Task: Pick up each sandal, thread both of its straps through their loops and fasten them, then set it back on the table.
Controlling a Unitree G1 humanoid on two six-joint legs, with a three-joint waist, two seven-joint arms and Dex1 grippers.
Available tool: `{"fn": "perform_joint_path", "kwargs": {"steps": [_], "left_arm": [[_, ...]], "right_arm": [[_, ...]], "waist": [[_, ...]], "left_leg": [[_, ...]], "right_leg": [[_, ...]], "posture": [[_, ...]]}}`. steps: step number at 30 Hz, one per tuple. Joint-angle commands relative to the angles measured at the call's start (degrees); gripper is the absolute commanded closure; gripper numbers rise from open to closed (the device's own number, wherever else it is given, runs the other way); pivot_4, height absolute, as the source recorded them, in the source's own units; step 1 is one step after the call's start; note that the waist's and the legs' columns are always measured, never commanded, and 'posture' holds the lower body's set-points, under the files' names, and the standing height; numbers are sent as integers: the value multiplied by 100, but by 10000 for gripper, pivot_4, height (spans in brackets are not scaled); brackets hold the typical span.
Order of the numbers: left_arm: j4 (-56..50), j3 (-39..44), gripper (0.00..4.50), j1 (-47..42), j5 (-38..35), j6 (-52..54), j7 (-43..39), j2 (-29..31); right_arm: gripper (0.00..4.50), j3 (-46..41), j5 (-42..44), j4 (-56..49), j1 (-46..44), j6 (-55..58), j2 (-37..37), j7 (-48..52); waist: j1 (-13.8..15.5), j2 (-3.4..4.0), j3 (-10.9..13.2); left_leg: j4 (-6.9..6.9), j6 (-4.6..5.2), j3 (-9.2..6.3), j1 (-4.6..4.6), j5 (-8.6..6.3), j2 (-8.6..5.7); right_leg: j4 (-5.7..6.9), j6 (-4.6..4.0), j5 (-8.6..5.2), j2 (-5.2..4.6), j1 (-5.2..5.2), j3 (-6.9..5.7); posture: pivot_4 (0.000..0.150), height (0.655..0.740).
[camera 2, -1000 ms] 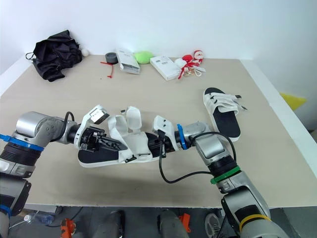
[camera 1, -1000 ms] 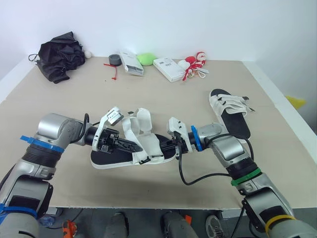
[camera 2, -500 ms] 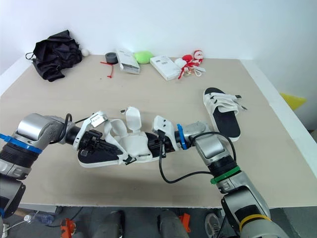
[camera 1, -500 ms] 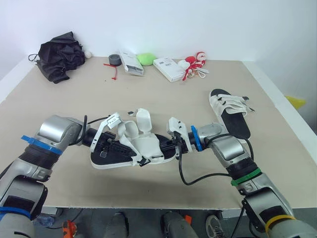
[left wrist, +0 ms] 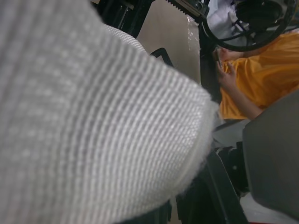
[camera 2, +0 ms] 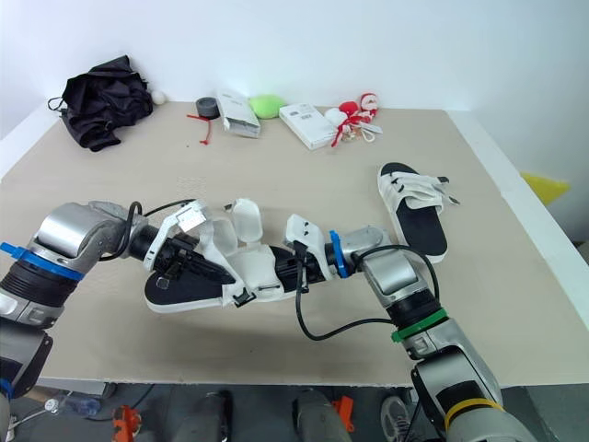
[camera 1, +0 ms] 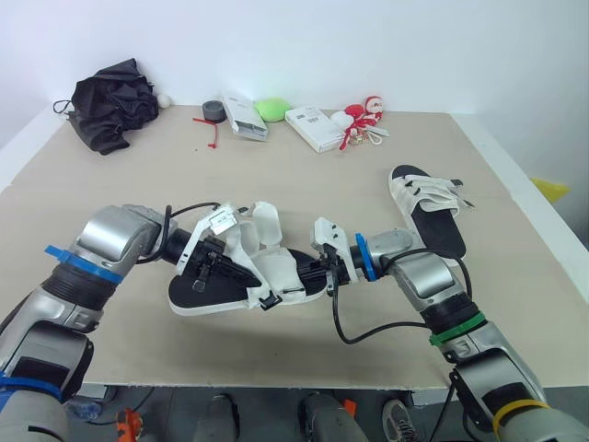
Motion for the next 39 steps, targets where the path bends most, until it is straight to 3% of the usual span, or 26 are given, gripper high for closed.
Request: {"fn": "perform_joint_path", "kwargs": {"steps": [1, 15, 28, 39], "left_arm": [[-339, -120, 43980, -15, 164, -270, -155, 119], [-911, 2, 43980, -306, 101, -128, -208, 259], [-1162, -300, 43980, -6, 863, -999, 47, 395], [-1514, -19, 43980, -87, 675, -762, 303, 214]], "right_arm": [[45000, 199, -254, 247, 201, 179, -69, -115], [45000, 211, -254, 199, 252, 198, -58, -142], [45000, 214, -256, 170, 276, 202, -32, -165], [45000, 228, -265, 183, 277, 185, -3, -165]], "waist": [[0, 0, 0], [1, 2, -1], [1, 2, -1], [2, 2, -1]], "left_leg": [[0, 0, 0, 0, 0, 0], [-1, 0, 0, 0, 0, 0], [0, 0, 0, 1, 0, 0], [1, 1, 1, 1, 0, 0]], "right_leg": [[0, 0, 0, 0, 0, 0], [0, 2, -1, 0, 0, 1], [0, 1, -1, 0, 0, 2], [0, 2, -1, 0, 2, 2]], "posture": [[1500, 7380], [1500, 7380], [1500, 7380], [1500, 7380]]}}
